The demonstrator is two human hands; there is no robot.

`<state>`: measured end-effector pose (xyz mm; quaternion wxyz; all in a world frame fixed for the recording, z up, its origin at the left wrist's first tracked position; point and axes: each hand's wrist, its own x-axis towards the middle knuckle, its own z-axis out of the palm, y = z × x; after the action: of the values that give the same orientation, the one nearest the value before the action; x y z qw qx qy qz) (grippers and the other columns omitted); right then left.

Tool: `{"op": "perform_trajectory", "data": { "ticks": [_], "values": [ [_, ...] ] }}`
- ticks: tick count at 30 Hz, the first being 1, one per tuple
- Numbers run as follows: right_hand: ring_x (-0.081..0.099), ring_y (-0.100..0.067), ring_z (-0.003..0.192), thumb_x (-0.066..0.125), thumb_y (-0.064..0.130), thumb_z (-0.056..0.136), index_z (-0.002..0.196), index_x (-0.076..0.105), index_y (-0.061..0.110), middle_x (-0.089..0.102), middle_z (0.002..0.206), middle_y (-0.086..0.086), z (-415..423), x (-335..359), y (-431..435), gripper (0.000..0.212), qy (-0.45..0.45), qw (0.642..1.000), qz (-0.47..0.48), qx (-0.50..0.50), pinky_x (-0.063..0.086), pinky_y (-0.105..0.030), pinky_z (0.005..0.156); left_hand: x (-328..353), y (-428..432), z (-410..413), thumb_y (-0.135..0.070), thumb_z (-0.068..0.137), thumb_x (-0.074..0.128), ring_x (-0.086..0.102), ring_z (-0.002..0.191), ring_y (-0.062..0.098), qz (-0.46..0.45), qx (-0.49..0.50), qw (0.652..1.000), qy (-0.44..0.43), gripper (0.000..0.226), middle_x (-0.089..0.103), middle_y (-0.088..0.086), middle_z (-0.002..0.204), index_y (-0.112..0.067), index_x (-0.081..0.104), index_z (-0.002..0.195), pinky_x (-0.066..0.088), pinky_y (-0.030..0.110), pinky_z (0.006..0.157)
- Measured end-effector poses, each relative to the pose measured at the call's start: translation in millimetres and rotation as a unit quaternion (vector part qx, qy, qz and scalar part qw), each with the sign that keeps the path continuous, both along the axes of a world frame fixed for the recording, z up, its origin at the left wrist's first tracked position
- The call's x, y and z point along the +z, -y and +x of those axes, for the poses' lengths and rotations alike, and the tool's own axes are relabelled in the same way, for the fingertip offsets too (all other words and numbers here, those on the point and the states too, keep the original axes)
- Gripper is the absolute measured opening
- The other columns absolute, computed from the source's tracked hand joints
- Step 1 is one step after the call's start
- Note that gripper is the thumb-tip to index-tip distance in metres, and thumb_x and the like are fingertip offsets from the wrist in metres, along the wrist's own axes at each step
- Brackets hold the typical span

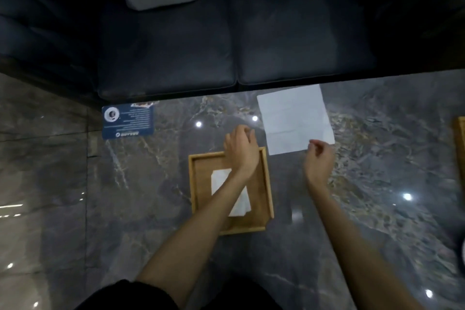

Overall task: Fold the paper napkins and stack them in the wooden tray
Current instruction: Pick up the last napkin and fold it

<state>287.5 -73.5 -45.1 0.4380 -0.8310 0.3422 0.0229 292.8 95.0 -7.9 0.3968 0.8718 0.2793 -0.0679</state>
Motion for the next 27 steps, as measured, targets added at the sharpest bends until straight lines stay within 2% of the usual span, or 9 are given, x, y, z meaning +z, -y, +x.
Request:
{"op": "perform_trajectory", "data": {
  "ticks": [3, 6, 9, 13, 18, 20, 23, 25, 27],
  "values": [
    [0.064, -0.033, 0.107, 0.054, 0.010, 0.099, 0.117, 0.066, 0.001, 0.069, 0.117, -0.020, 52, -15, 40, 0.023, -0.031, 0.999, -0.039, 0.000, 0.046, -0.033, 0.088, -20, 23, 47, -0.028, 0.102, 0.051, 0.059, 0.111, 0.031, -0.001, 0.013, 0.996, -0.093, 0.023, 0.068, 0.011, 0.111, -0.009, 0.061, 0.109, 0.049, 0.044, 0.093],
    [0.063, -0.036, 0.112, 0.058, 0.014, 0.098, 0.124, 0.061, -0.001, 0.066, 0.124, -0.022, 72, -33, 64, 0.030, -0.078, 0.995, -0.050, 0.030, 0.050, -0.041, 0.095, -46, 47, 66, -0.041, 0.099, 0.053, 0.063, 0.112, 0.035, 0.011, -0.013, 0.980, -0.198, 0.041, 0.068, 0.014, 0.120, -0.006, 0.058, 0.119, 0.051, 0.045, 0.093],
    [0.057, -0.040, 0.117, 0.063, 0.012, 0.095, 0.125, 0.059, -0.001, 0.059, 0.130, -0.025, 62, -44, 69, 0.033, -0.114, 0.988, -0.076, 0.076, 0.047, -0.046, 0.102, -68, 68, 61, -0.037, 0.096, 0.060, 0.064, 0.112, 0.035, 0.053, -0.023, 0.976, -0.209, 0.039, 0.068, 0.015, 0.121, -0.006, 0.058, 0.120, 0.050, 0.044, 0.094],
    [0.056, -0.041, 0.113, 0.060, 0.014, 0.097, 0.111, 0.066, 0.000, 0.057, 0.125, -0.025, 29, -48, 71, 0.021, -0.113, 0.989, -0.066, 0.071, 0.046, -0.047, 0.099, -81, 84, 51, -0.014, 0.094, 0.056, 0.062, 0.108, 0.033, 0.063, -0.049, 0.981, -0.176, 0.014, 0.070, 0.011, 0.112, -0.011, 0.062, 0.106, 0.046, 0.043, 0.099],
    [0.066, -0.036, 0.103, 0.065, 0.009, 0.094, 0.112, 0.066, -0.005, 0.069, 0.111, -0.022, -8, -29, 85, 0.023, -0.146, 0.981, 0.128, -0.016, 0.050, -0.038, 0.083, -45, 79, 35, -0.007, 0.089, 0.055, 0.054, 0.077, 0.014, -0.202, -0.053, 0.977, -0.033, 0.012, 0.057, -0.001, 0.086, -0.018, 0.055, 0.085, 0.046, 0.028, 0.068],
    [0.065, -0.032, 0.086, 0.066, 0.006, 0.095, 0.112, 0.065, -0.010, 0.069, 0.101, -0.023, -17, -8, 88, 0.023, -0.123, 0.971, 0.204, 0.011, 0.053, -0.032, 0.066, -17, 69, 30, -0.012, 0.093, 0.055, 0.053, 0.078, 0.013, -0.249, -0.066, 0.966, 0.013, 0.009, 0.056, 0.003, 0.089, -0.020, 0.052, 0.091, 0.045, 0.026, 0.069],
    [0.064, -0.016, 0.069, 0.064, 0.014, 0.099, 0.107, 0.069, 0.006, 0.067, 0.087, -0.011, -25, 35, 83, 0.012, -0.084, 0.960, 0.253, 0.086, 0.053, -0.018, 0.052, 39, 42, 30, -0.017, 0.087, 0.052, 0.053, 0.082, 0.014, -0.268, -0.072, 0.957, 0.080, 0.012, 0.056, 0.003, 0.094, -0.017, 0.051, 0.099, 0.044, 0.019, 0.068],
    [0.068, -0.013, 0.080, 0.060, 0.022, 0.101, 0.122, 0.064, 0.010, 0.068, 0.104, -0.012, -23, 67, 71, 0.024, -0.050, 0.951, 0.294, 0.087, 0.054, -0.019, 0.061, 90, 14, 32, -0.014, 0.077, 0.048, 0.052, 0.078, 0.009, -0.262, -0.083, 0.953, 0.128, 0.019, 0.056, -0.002, 0.090, -0.017, 0.053, 0.095, 0.041, 0.014, 0.065],
    [0.065, -0.020, 0.110, 0.059, 0.032, 0.101, 0.143, 0.051, 0.015, 0.061, 0.131, -0.011, -17, 102, 53, 0.046, -0.013, 0.943, 0.320, 0.094, 0.054, -0.029, 0.081, 146, -17, 31, -0.012, 0.076, 0.049, 0.057, 0.077, 0.003, -0.245, -0.129, 0.948, 0.157, 0.022, 0.062, -0.008, 0.090, -0.021, 0.057, 0.094, 0.044, 0.013, 0.068]
  ]
}}
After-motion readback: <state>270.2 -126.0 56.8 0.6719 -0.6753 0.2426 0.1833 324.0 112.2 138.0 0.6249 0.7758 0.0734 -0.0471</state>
